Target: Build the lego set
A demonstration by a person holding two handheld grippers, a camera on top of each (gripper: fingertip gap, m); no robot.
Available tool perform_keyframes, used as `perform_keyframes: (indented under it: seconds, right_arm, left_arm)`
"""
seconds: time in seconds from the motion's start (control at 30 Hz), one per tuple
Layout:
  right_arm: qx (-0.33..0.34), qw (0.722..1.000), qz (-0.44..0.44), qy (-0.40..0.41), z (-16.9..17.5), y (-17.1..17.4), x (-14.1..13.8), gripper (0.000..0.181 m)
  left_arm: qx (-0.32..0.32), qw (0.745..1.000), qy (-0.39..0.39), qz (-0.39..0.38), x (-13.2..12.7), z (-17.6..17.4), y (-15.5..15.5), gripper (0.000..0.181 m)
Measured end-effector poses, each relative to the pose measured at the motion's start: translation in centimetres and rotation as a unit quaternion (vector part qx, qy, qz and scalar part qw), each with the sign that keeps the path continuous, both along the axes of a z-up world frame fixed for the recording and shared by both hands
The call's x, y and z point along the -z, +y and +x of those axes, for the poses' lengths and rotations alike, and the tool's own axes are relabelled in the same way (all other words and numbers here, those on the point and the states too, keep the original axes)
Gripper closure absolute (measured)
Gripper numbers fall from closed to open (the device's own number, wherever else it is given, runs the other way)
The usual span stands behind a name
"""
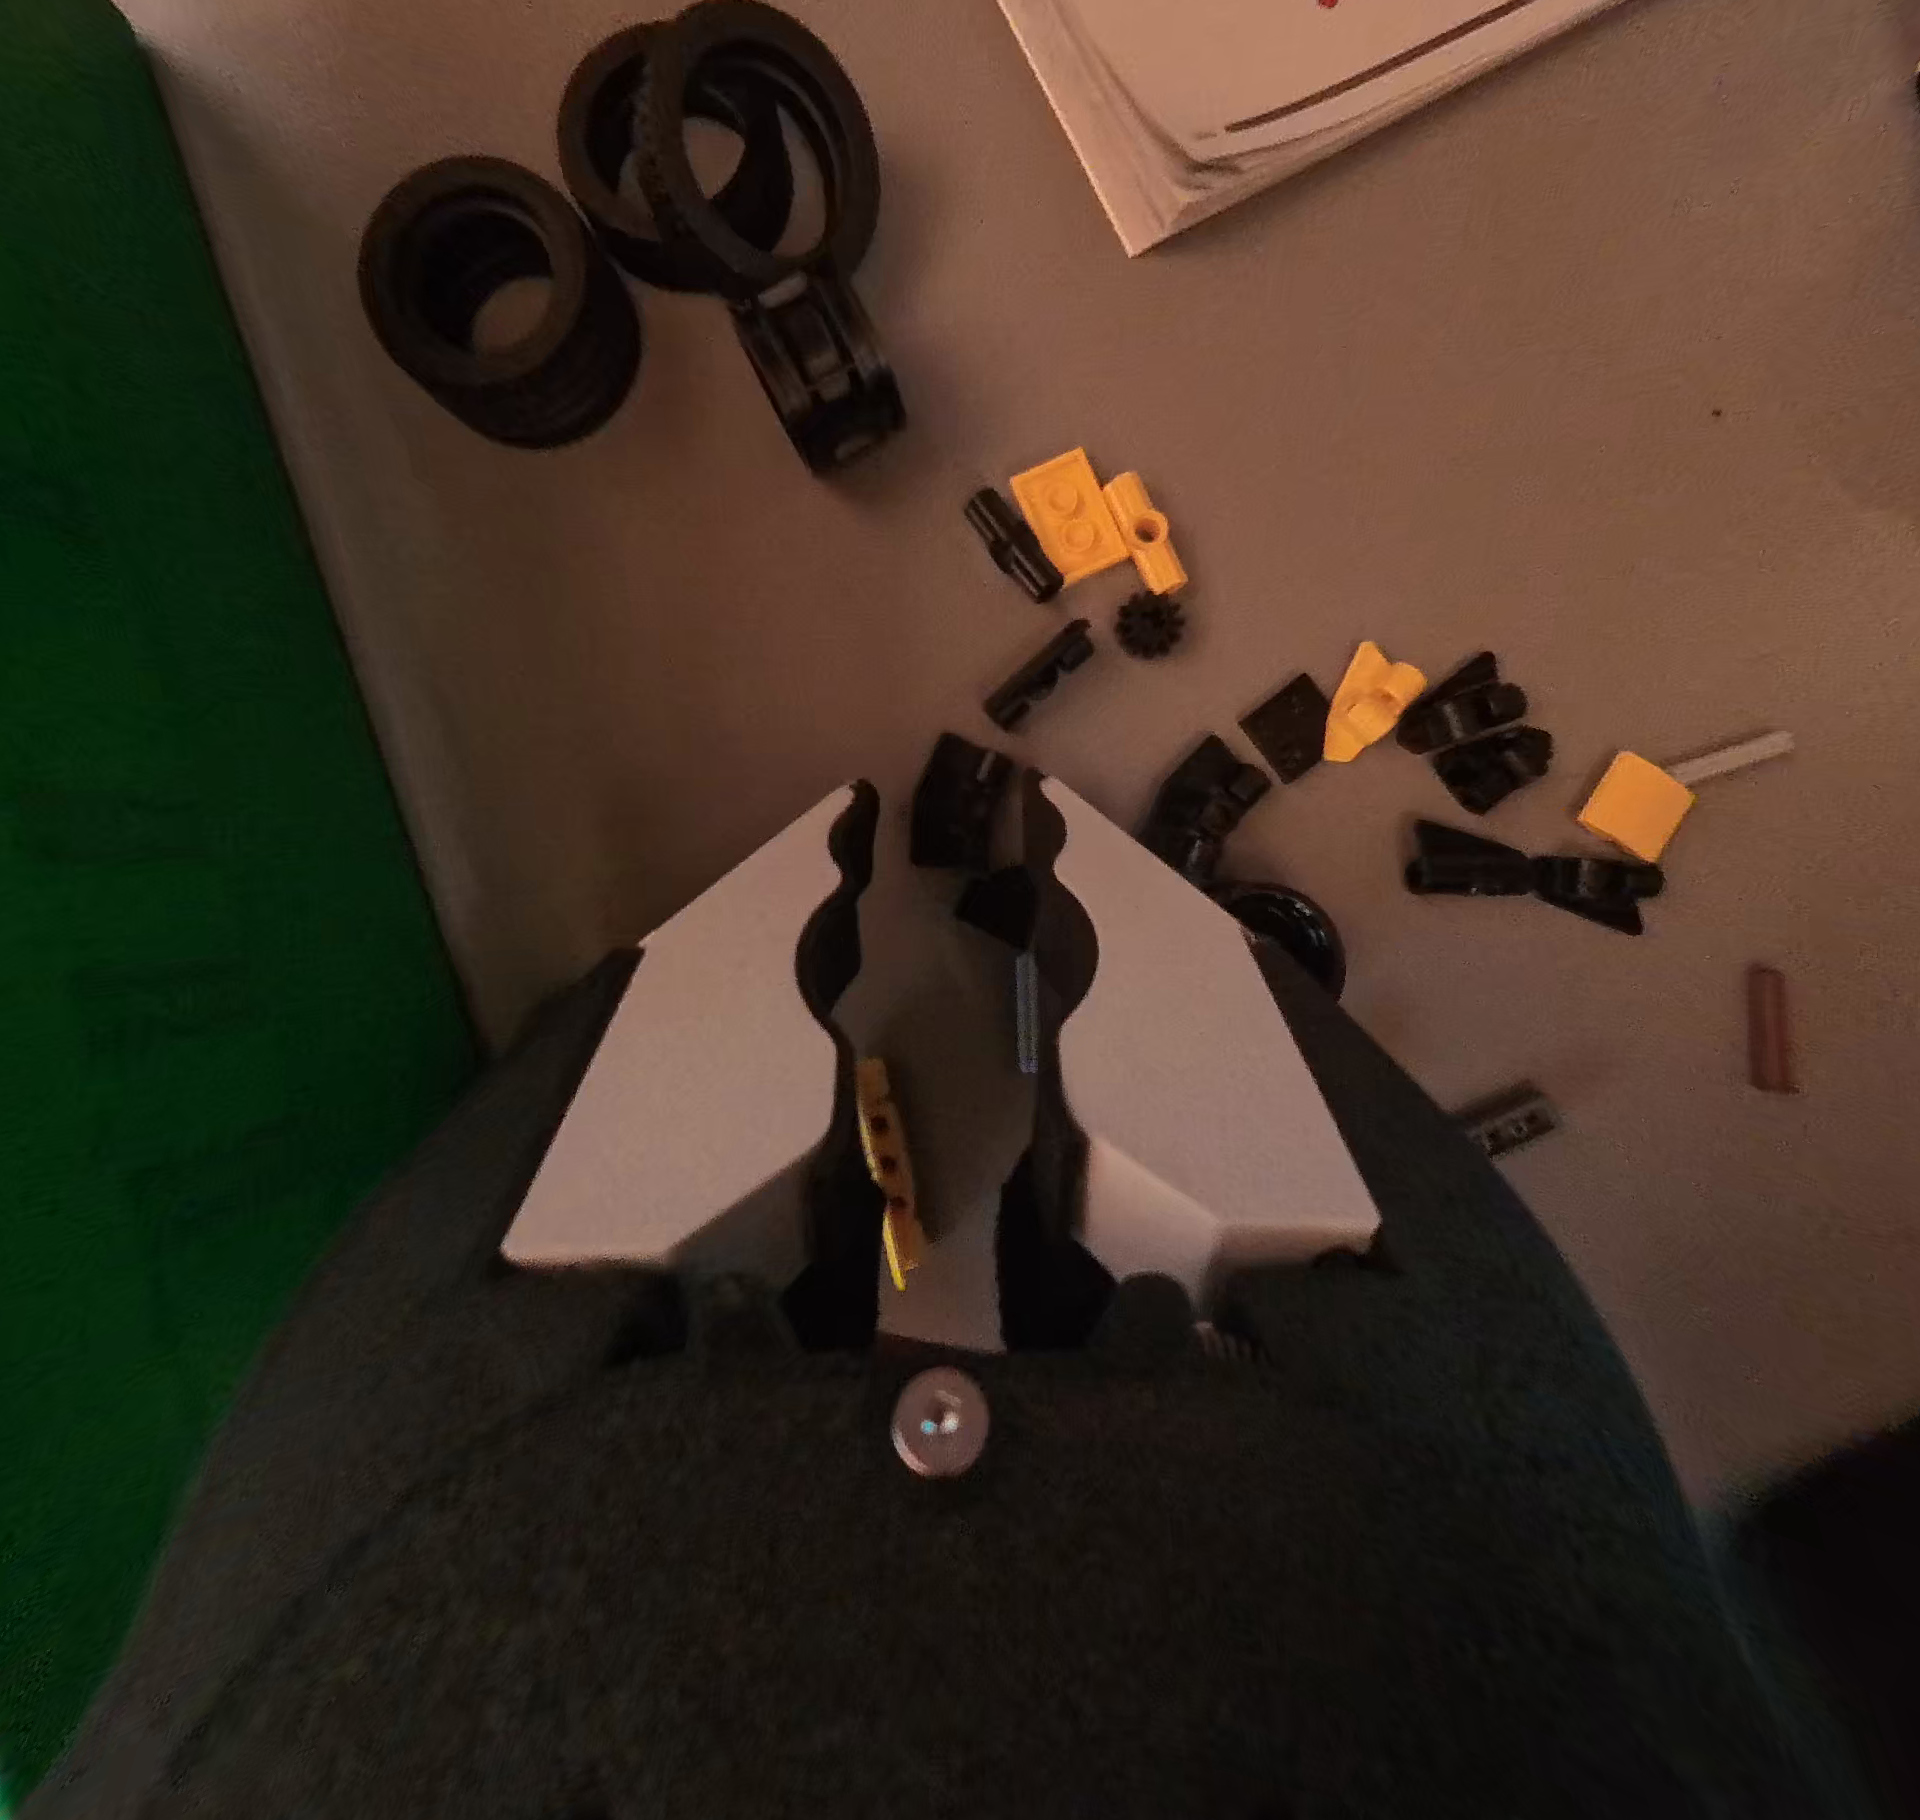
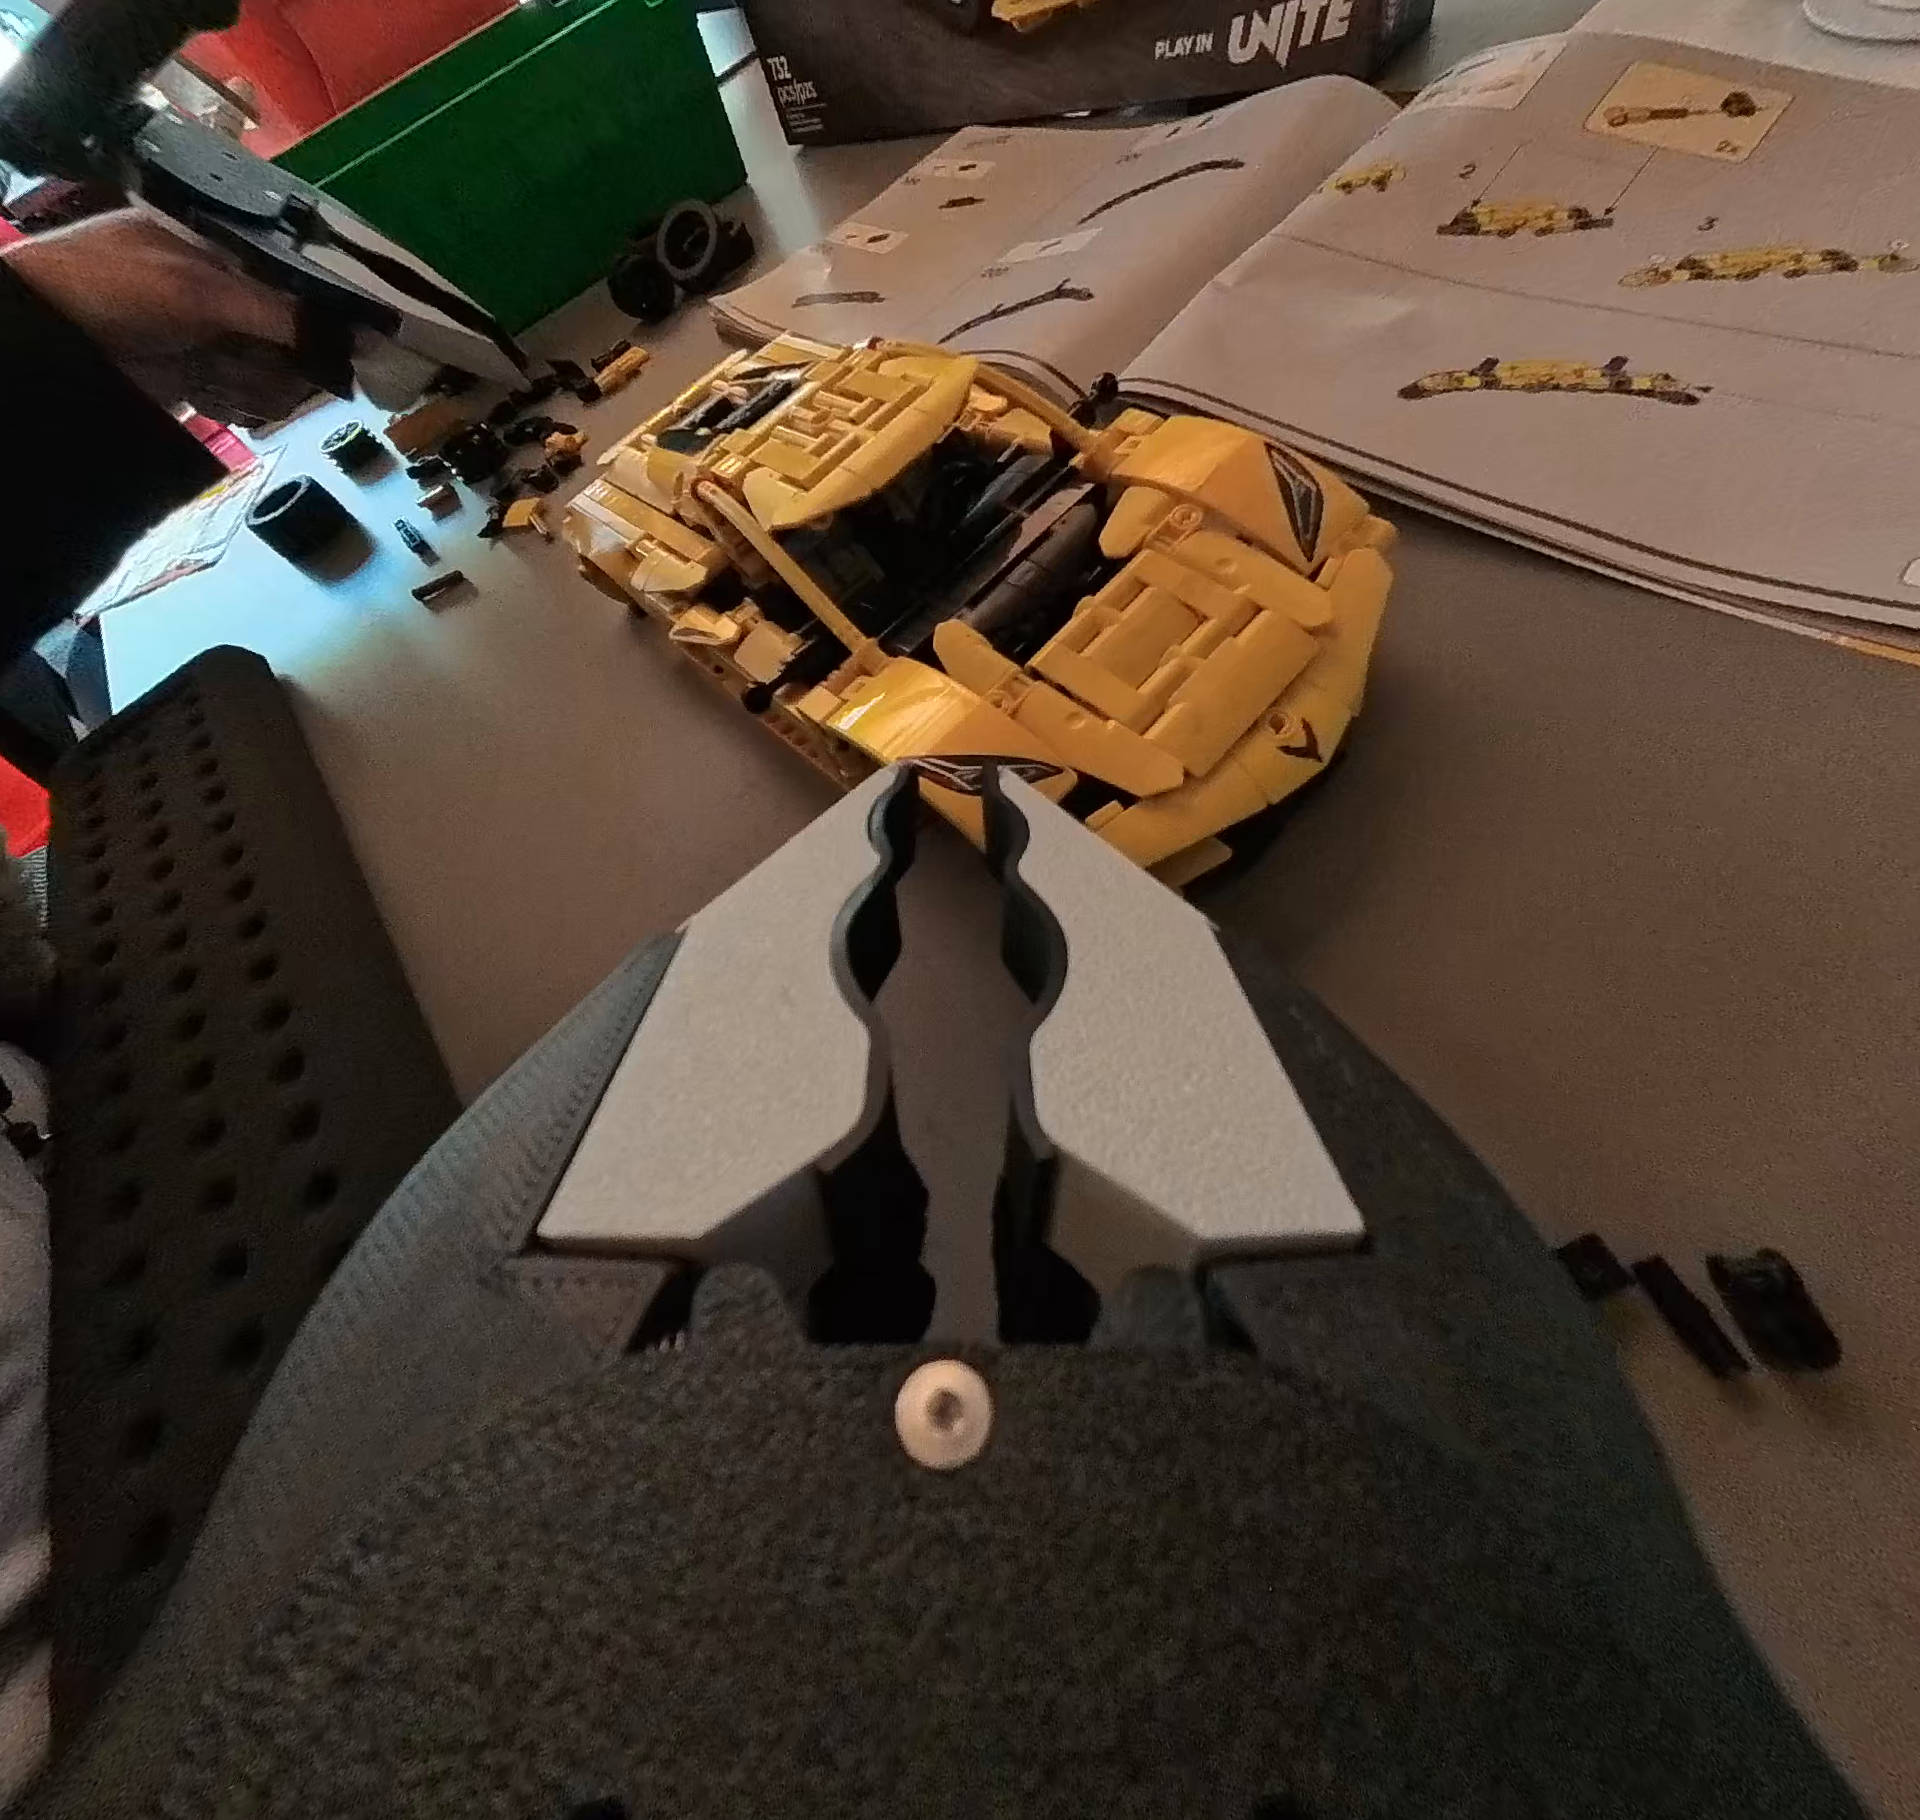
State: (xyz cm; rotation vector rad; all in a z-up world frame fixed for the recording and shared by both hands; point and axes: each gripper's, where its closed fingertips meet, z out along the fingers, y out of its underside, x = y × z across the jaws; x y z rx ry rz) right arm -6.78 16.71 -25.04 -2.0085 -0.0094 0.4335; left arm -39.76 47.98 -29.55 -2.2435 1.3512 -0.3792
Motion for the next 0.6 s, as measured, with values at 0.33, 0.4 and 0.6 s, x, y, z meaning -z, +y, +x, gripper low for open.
perform_keyframes:
  seconds: [0.33,0.4,0.6]
  right_arm:
    - [-0.024,0.998,0.047,0.033,-1.2,0.6,-4.6,0.171]
    - [-0.049,0.995,0.074,0.039,-1.6,1.6,-8.0,0.167]
    - [-0.185,0.980,0.075,-0.030,-4.6,5.9,-12.8,0.149]
  left_arm:
    - [0.017,1.000,0.020,0.007,0.3,-0.5,0.0,0.165]
    - [-0.005,0.999,0.021,0.034,-1.1,-0.9,0.8,0.165]
    - [0.050,0.974,-0.177,0.131,-12.3,7.0,-3.0,0.165]
